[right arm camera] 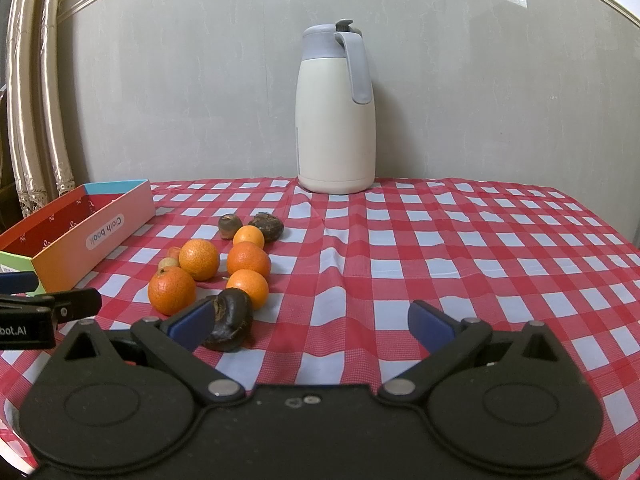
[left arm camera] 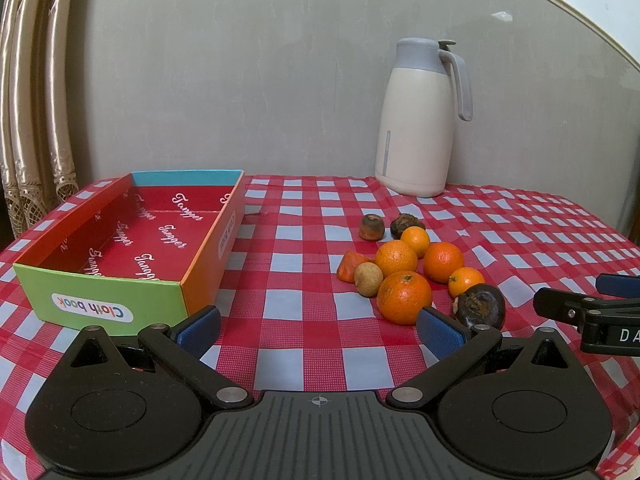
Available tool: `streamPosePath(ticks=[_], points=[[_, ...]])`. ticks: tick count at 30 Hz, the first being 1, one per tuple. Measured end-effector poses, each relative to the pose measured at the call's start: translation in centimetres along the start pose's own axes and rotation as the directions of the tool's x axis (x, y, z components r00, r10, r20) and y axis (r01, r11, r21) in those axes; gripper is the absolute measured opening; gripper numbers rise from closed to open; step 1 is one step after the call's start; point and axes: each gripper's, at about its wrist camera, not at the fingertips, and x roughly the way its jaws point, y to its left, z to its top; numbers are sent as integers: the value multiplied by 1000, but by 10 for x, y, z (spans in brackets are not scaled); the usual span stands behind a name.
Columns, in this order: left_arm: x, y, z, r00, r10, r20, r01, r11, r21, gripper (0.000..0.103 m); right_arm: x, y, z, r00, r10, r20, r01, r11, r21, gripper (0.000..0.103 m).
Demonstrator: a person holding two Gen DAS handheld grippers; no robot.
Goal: Organize fruits
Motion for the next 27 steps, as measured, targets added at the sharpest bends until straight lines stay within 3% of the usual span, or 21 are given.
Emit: streamPosePath(ticks=[14, 17, 27], points=[[8, -1, 1, 1000, -6, -26, 6, 1000, -22, 103, 0, -3, 0, 1000, -10, 2, 10, 1000, 14, 103], [15, -7, 2, 999, 25, -36, -25, 1000, -4, 103, -1, -5, 0, 1000, -20, 2, 20, 1000, 23, 103], [37, -34, 7, 997, -71, -42, 71, 998, -1, 102, 6, -29, 10, 995, -103, -5, 102, 988, 118, 103]])
